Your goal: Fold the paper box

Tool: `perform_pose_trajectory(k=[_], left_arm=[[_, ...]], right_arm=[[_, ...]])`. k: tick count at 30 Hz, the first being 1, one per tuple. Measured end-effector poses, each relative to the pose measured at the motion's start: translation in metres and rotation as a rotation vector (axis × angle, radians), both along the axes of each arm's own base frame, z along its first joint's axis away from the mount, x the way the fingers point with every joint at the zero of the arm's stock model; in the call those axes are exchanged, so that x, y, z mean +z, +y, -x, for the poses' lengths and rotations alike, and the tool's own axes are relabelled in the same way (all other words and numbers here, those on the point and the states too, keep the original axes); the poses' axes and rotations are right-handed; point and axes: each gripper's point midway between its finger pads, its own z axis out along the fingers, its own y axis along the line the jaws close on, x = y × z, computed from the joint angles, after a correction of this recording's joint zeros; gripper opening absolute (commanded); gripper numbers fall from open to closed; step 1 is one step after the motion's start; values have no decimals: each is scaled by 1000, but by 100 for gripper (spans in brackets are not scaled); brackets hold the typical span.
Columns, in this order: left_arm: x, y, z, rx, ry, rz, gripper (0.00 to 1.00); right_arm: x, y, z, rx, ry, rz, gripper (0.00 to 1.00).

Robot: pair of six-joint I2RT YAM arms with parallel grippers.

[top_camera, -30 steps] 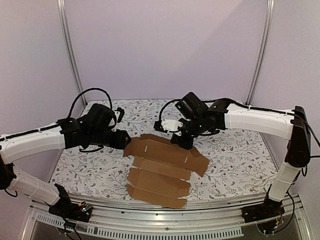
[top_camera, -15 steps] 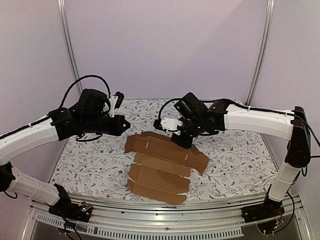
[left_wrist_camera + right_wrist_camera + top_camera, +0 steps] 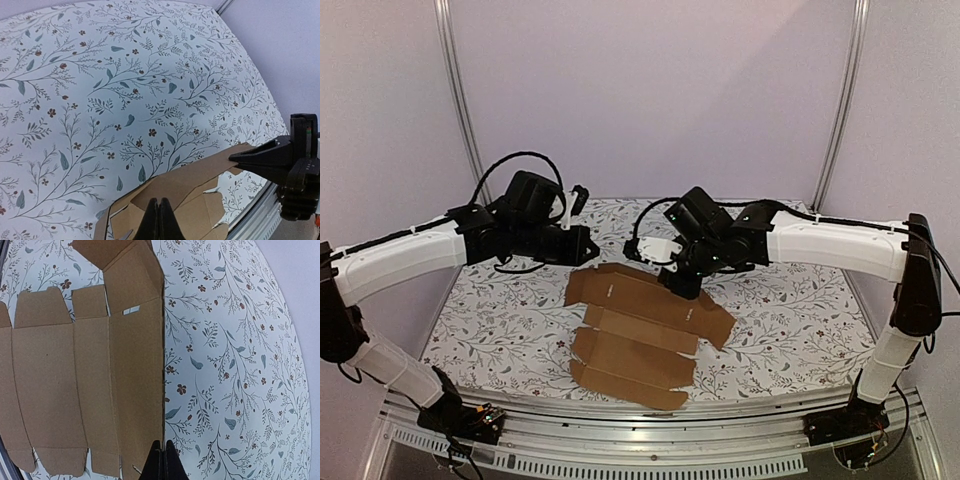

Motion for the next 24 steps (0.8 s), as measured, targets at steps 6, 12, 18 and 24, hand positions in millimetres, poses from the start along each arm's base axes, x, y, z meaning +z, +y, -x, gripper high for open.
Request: perform_pose_trajectory(k=[6, 12, 18, 24], left_arm=[[-11, -8, 2, -30, 47, 7, 0], [-21, -17, 5, -59, 95, 15, 0], [-24, -29, 8, -87, 119, 22, 0], [-23, -37, 9, -95, 131, 32, 0]], right_arm=[[2, 1, -2, -12, -18, -2, 0], [5, 2, -7, -39, -31, -17, 0], [9, 5, -9, -54, -44, -35, 0], [10, 7, -7, -61, -53, -38, 0]])
